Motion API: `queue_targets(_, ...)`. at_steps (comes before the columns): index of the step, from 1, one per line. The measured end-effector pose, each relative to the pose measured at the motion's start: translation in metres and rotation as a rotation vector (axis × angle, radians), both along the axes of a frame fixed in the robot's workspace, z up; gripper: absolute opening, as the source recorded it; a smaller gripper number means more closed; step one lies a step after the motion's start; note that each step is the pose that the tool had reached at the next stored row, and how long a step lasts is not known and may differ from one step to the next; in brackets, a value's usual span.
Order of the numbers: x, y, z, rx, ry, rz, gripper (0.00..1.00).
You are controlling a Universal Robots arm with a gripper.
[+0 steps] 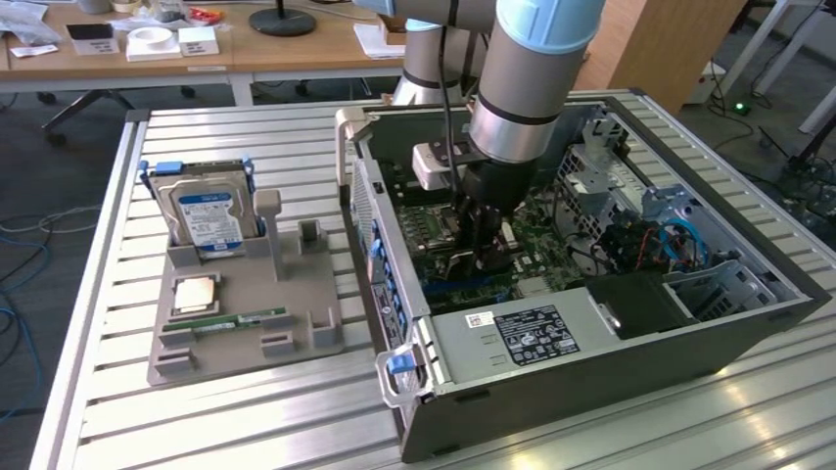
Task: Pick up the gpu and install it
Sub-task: 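Insert the gpu into the slot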
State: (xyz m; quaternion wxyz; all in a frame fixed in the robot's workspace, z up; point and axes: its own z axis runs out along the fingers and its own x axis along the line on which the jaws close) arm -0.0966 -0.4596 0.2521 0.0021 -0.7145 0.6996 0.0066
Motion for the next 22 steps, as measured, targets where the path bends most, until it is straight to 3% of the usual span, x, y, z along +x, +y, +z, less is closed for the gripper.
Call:
queue_targets(12, 0.0, 0.0, 0.0, -0.0007, 0.0, 0.0, 0.49)
queue_targets(14, 0.0, 0.0, 0.0, -0.0007, 0.0, 0.0, 0.37)
queue_targets(15, 0.0, 0.0, 0.0, -0.0007, 0.0, 0.0, 0.37)
queue_targets(17, 0.0, 0.0, 0.0, -0.0008, 0.0, 0.0, 0.26)
queue_targets(22, 0.0, 0.0, 0.0, -0.0007, 0.0, 0.0, 0.26)
